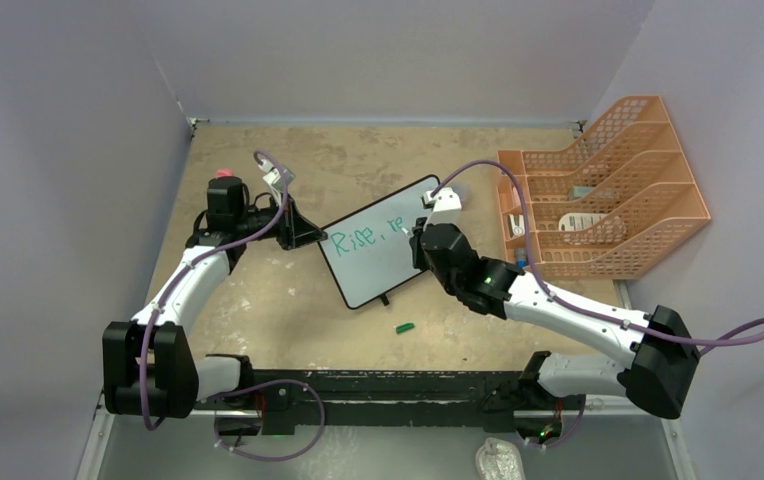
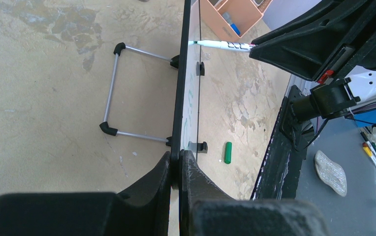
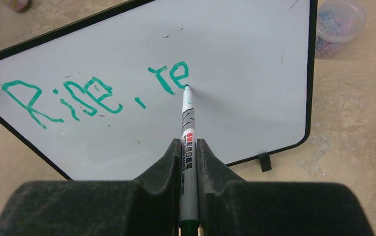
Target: Write a sentence on the whiteboard
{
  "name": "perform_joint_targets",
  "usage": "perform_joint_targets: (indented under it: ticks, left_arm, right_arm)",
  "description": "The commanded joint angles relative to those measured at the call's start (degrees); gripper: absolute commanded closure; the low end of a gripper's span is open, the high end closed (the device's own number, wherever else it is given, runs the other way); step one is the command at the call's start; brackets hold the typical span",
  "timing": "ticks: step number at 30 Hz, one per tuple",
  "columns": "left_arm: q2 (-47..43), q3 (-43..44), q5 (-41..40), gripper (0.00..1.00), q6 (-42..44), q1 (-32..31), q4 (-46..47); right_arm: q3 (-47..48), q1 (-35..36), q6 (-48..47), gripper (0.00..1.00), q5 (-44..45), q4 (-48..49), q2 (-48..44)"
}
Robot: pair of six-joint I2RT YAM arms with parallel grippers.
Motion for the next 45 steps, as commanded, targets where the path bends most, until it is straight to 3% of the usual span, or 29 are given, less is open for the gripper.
perform_joint_targets:
  ticks: [1,45]
  left_arm:
    - [0.39,1.57,-1.35,1.0,2.54,-0.07,-0.24]
    - [0.48,1.68,-1.65,1.0,2.63,-0.03,-0.41]
  right_arm:
    - [-0.65,-0.3,0.91,1.0,2.74,0.19,-0.72]
    - [-2.28,-2.71,-3.98,1.0,0.7,5.97,-4.9]
